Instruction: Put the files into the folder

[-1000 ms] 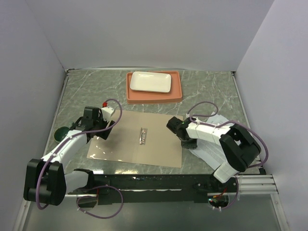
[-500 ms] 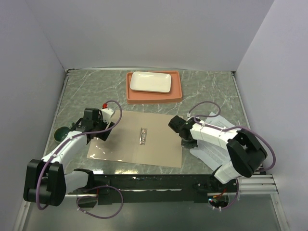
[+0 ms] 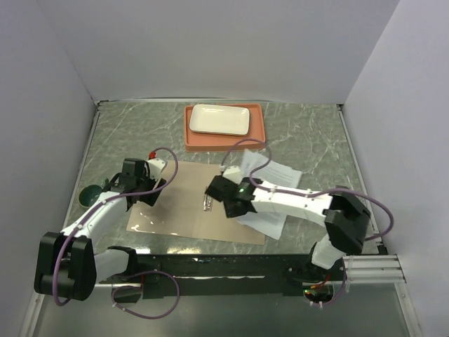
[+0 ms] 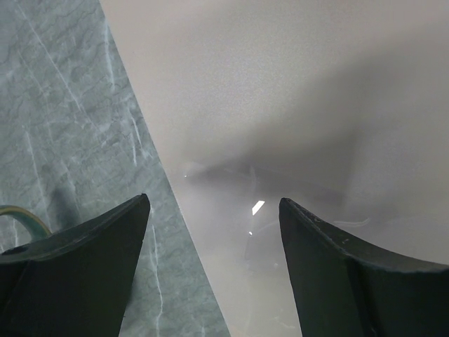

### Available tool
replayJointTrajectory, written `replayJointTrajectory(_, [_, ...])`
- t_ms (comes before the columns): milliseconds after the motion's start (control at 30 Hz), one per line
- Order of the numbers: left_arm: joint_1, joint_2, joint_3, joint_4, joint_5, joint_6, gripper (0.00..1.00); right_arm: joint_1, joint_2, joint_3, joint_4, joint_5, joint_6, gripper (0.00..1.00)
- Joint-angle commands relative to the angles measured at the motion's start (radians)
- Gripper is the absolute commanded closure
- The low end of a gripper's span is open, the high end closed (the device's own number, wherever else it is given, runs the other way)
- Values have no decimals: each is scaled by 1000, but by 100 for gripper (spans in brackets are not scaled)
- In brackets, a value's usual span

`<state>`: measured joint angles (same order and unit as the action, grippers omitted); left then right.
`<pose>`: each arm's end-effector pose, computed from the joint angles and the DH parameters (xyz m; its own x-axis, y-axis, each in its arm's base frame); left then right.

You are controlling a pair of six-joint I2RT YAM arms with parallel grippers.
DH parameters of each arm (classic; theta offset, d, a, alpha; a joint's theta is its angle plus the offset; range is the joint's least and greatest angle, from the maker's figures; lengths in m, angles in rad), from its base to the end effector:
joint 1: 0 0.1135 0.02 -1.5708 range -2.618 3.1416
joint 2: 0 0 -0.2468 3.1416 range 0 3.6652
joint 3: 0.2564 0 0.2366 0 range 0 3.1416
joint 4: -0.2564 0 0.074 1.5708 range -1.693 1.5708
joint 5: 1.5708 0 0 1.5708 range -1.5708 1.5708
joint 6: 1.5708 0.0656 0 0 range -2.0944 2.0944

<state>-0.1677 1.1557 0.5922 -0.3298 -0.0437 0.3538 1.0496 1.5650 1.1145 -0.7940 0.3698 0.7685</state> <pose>0.2307 -0.0361 0.1591 -0.6722 0.4649 -0.5762 0.3973 0.8832 0.2491 0.1670 0.2432 0.1866 -0.8610 -0.1981 -0.4684 -0.2120 0.9770 -0.0233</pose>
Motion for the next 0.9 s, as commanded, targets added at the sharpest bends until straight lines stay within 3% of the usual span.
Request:
replayJointTrajectory(0, [-1,5,12,41,-53,1,19,81,102,79,71,-52,-95,100])
replayJointTrajectory(133, [13,47,24,54,-74,-10,19,113,167,90,122,-98,-129,100])
replayJointTrajectory(200, [13,61,40,38,-49,-15,19,110,181,97,122,-112,-124,93])
replayJointTrajectory(233, [13,65,43,34,-38,-18,19,113,185,102,125,-120,-127,86])
replayJointTrajectory(267, [13,65,53,28,-19,-19,19,113,187,107,125,-124,-127,64])
replayJointTrajectory(333, [10,65,70,0,31,-29,19,112,184,129,121,-134,-126,46])
replayJointTrajectory(367, [7,62,98,-11,34,-38,19,112,181,140,107,-135,-124,28])
replayJointTrajectory(500, [-41,59,168,-57,111,-62,18,87,95,162,87,-141,-135,6])
replayJointTrajectory(600, [-104,87,219,-75,137,-85,18,3,-20,108,96,-149,-144,5])
replayJointTrajectory(667, [-166,111,245,-75,127,-101,18,-81,-78,67,93,-160,-144,10])
replayJointTrajectory(800, [-275,206,273,-57,85,-133,19,-433,-172,-19,55,-183,-184,17])
replayJointTrajectory(867, [-340,239,273,-31,52,-142,20,-528,-172,-21,44,-192,-216,17])
